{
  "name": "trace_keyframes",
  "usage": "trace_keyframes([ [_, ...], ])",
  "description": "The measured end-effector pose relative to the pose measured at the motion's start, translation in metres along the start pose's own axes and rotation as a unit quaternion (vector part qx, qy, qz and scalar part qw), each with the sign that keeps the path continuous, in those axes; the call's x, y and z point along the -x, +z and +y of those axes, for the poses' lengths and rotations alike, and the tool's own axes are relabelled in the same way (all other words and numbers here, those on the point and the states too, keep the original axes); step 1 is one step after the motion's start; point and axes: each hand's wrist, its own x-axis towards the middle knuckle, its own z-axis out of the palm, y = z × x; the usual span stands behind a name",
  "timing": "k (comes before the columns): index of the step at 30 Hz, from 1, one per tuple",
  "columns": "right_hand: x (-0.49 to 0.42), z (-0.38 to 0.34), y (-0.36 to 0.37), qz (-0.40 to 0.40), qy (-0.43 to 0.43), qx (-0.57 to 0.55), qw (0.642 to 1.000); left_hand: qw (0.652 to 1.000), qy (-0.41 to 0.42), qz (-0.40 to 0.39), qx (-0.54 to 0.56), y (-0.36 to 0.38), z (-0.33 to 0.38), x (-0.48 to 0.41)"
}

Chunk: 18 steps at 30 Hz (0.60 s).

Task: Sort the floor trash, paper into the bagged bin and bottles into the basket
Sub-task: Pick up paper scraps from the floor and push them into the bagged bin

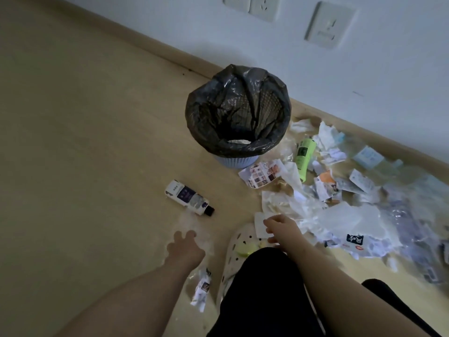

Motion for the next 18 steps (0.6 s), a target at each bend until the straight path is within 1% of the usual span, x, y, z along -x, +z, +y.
trace_keyframes([
  [1,-0.004,0.002,0.002,-0.004,0.003,0.001,1.0,0.998,-0.051,0.005,0.047,0.008,-0.002,-0.002],
  [2,-0.007,0.004,0.005,-0.007,0.007,0.003,1.0,0.988,-0.104,0.01,0.116,0.014,-0.004,-0.002],
  [4,-0.014,0.008,0.008,-0.012,0.012,0.012,1.0,0.947,-0.183,0.013,0.264,0.027,-0.007,-0.01],
  [5,-0.018,0.009,0.01,-0.015,0.012,0.013,1.0,0.926,-0.207,0.011,0.316,0.032,-0.008,-0.015],
  [7,-0.024,0.011,0.012,-0.022,0.014,0.01,1.0,0.891,-0.234,-0.003,0.39,0.042,-0.01,-0.026],
  [8,-0.026,0.011,0.013,-0.023,0.016,0.008,1.0,0.876,-0.233,-0.009,0.422,0.046,-0.01,-0.031],
  [11,-0.034,0.012,0.015,-0.024,0.021,0.0,0.999,0.85,-0.225,-0.019,0.476,0.056,-0.004,-0.044],
  [12,-0.035,0.012,0.015,-0.025,0.022,-0.004,0.999,0.848,-0.221,-0.022,0.481,0.057,-0.001,-0.046],
  [15,-0.042,0.016,0.015,-0.027,0.026,-0.006,0.999,0.866,-0.199,-0.032,0.458,0.063,0.01,-0.053],
  [16,-0.044,0.017,0.015,-0.027,0.026,-0.006,0.999,0.882,-0.182,-0.024,0.433,0.068,0.013,-0.056],
  [18,-0.048,0.021,0.013,-0.027,0.027,-0.011,0.999,0.929,-0.127,-0.004,0.348,0.076,0.021,-0.06],
])
